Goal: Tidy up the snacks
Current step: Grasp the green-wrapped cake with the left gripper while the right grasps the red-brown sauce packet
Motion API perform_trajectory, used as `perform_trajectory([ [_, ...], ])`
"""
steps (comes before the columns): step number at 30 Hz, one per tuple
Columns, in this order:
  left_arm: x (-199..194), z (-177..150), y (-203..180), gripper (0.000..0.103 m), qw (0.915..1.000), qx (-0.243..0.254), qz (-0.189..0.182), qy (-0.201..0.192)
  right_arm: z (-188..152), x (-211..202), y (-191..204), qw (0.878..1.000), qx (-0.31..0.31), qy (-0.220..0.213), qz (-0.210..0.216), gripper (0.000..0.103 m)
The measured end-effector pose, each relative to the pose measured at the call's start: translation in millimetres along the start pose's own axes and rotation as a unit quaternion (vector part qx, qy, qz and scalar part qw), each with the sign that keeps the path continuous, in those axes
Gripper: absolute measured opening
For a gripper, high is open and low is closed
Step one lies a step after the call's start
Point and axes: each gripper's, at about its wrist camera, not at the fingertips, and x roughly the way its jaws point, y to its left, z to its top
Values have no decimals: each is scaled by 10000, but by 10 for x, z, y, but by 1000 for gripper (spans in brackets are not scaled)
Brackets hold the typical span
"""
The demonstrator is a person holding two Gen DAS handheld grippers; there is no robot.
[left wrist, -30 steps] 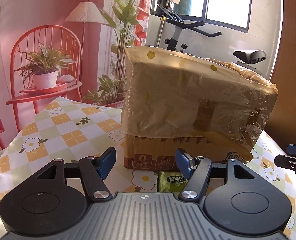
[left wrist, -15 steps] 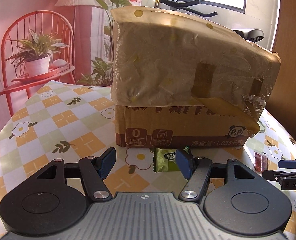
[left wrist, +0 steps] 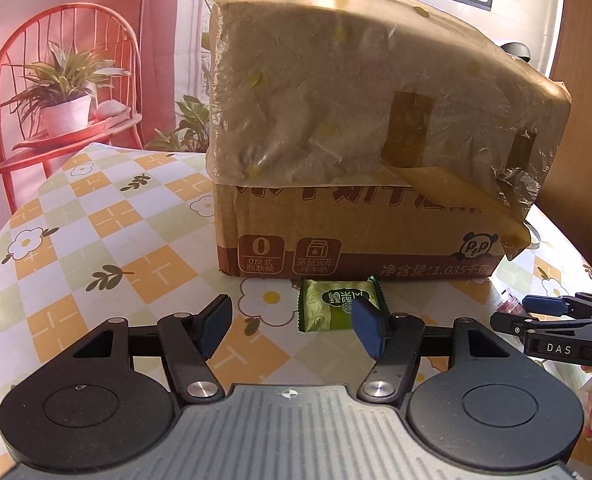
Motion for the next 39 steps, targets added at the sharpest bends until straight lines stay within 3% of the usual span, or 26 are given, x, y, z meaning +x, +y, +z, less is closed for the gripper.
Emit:
perform_trajectory([
  [6,136,-4,-61,68,9998,96,-99,121,-113,-51,44,9996,-267,-122,-61,62],
  [9,239,11,-96,68,9997,60,-135,204,-134,-64,24,9995,-162,-228,-145,49],
  [22,785,83,-293,69,9979,-110,-145,619,-208,-85,141,9980,-466,-404,-145,44],
  [30,901,63,-354,77,9990,-8,-98,429,-215,-86,134,9979,-490,-415,-125,44],
  [34,881,27,-434,56,9990,238,-39,389,-214,-86,133,9979,-487,-413,-122,44],
  [39,737,-59,-390,55,9990,210,-48,384,-213,-85,135,9979,-485,-415,-112,43],
])
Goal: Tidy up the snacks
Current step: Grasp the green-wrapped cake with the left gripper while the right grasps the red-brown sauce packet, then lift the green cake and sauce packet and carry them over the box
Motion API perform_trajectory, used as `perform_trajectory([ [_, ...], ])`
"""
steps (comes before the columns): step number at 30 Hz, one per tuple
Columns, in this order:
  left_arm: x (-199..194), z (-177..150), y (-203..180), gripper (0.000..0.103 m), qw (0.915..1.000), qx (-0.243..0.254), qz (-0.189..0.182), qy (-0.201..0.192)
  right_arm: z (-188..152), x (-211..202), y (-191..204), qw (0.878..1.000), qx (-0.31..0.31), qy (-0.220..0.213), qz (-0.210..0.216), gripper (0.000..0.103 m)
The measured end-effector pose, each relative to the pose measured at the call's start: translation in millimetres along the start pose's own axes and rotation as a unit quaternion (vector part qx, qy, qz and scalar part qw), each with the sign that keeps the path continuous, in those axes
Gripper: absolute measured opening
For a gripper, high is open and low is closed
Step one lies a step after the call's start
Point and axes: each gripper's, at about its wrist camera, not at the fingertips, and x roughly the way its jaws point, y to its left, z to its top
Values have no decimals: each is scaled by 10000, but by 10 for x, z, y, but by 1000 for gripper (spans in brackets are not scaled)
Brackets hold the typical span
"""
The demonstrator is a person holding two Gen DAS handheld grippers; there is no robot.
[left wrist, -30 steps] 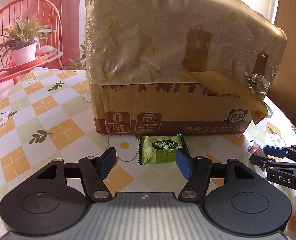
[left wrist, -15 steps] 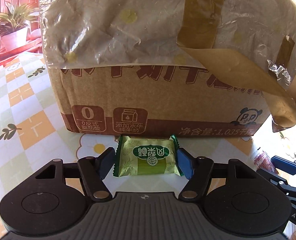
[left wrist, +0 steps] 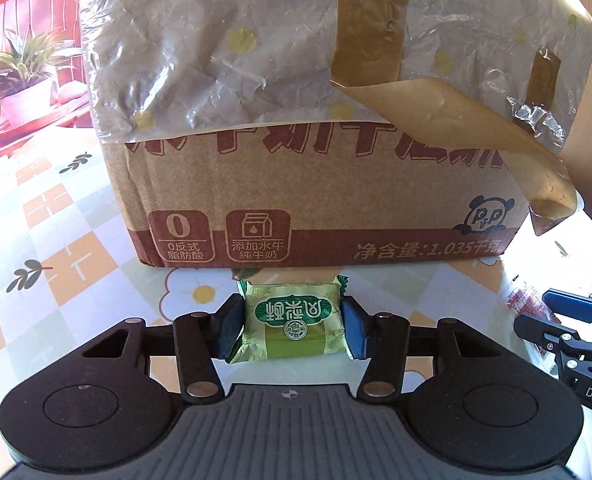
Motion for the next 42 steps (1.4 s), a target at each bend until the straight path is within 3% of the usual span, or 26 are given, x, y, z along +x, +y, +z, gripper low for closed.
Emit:
perform_trajectory([
  [18,-650,-89,193,55,9990,-56,121,-433,65,-211,167,9996,-149,-69,230,41],
  [42,-1572,330,380,55,9877,-102,281,-1538,817,-928,467,9880,-367,-1368,613,40],
])
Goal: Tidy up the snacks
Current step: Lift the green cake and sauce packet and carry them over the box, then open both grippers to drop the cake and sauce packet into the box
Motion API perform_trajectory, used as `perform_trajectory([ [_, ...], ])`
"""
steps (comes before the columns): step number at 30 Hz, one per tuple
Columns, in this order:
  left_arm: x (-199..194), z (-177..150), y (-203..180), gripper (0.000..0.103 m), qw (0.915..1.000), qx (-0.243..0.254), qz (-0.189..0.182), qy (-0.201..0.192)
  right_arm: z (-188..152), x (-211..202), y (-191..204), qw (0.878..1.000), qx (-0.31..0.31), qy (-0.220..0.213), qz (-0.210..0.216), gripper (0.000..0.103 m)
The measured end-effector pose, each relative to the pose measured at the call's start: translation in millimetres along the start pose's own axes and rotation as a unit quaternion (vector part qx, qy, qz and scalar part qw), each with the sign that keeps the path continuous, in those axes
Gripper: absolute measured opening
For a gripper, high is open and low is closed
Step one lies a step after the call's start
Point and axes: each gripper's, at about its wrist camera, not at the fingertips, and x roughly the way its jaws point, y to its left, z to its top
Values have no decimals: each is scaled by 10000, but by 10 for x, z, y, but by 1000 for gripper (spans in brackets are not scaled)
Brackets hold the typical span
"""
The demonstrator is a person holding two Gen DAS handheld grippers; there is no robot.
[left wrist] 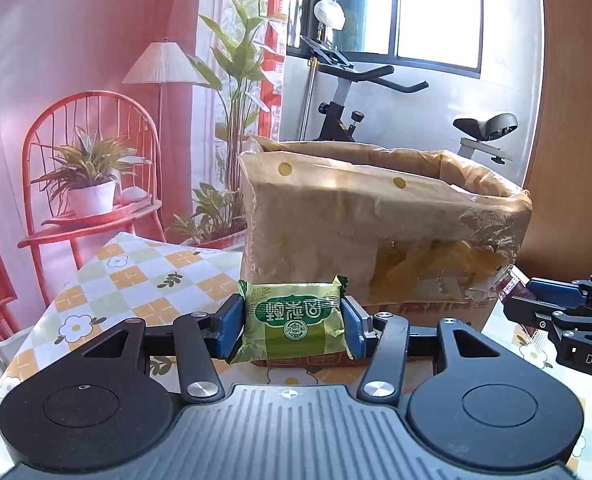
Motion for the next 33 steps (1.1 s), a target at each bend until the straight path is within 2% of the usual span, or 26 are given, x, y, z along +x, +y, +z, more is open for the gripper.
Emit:
perform_trajectory([
  [10,-102,450,-115,55,9988,98,-78,-474,525,-122,6,9981,-149,-588,141,41],
  [18,226,985,-197,55,9972,140,-142,-721,1026,356,-270,9980,-224,-589,-85,40],
  [24,701,1258,-283,55,9982,259,-100,-532,1167,822,-479,9992,-72,-302,-267,41],
  [33,1228,1287,-291,55,9996,251,0,-113,1101,1193,-691,9993,148,90,-339,41],
])
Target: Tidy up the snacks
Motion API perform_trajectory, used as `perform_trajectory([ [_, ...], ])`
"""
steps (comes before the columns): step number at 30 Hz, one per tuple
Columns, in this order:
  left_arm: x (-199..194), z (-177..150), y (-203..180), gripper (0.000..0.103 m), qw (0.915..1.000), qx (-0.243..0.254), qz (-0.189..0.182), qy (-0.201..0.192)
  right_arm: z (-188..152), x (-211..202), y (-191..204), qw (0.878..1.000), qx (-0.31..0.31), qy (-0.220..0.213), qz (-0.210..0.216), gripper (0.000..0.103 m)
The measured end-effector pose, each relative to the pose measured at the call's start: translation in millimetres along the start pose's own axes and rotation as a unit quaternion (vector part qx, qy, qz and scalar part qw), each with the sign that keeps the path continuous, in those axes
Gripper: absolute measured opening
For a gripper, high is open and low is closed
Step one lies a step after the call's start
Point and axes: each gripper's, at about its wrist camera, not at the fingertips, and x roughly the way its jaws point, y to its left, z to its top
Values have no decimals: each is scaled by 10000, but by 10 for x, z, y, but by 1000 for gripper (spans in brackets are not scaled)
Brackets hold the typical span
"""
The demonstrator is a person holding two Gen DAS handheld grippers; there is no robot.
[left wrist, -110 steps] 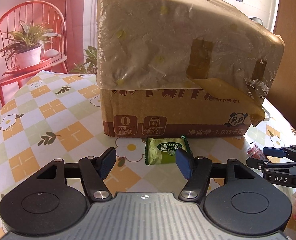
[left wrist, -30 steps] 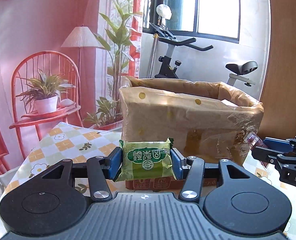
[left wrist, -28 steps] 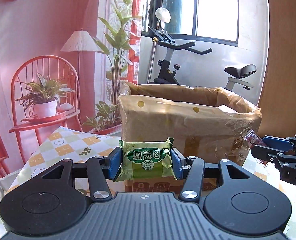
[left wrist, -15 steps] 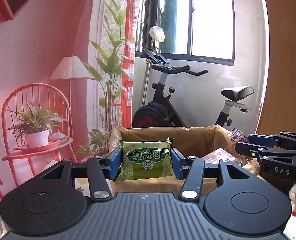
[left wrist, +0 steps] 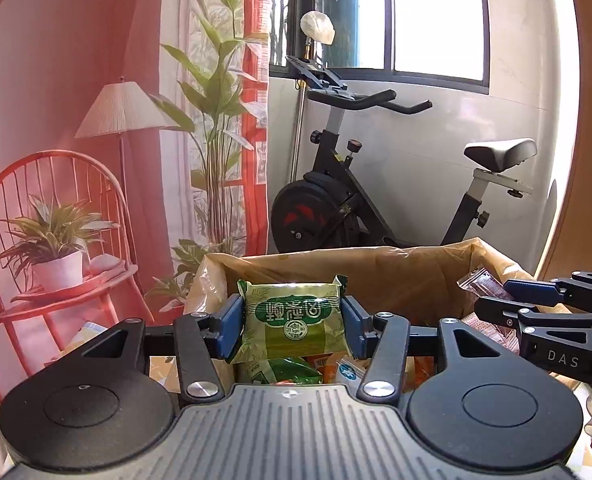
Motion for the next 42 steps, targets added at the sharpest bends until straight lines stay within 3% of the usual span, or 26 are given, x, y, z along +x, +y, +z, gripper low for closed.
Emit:
perform_trajectory([
  [8,87,-51,-2,60,9998,157,-11,96,-59,61,-85,9996,115,232,-124,46],
  [9,71,-43,-5,65,9997,209,-8,83,-53,54,-88,9995,136,254,-131,47],
  [11,20,-3,-1,77,9996,266,17,49,-41,22,-85,9994,181,269,-118,52],
  [13,-49,27,8,85,9997,256,5,-38,-14,-28,-85,9993,243,257,-134,68],
  [16,-177,78,7,87,9995,279,-45,-109,45,-130,-79,9992,343,187,-125,84],
  [19,-304,114,-8,89,9993,352,-26,-149,107,-244,-63,9989,426,145,-126,90],
  [31,-876,209,-24,92,9994,224,32,-278,315,-804,86,9978,641,-123,-124,102],
  [42,-1304,192,-91,94,9986,266,304,-340,313,-1217,198,9968,739,-91,-286,102],
])
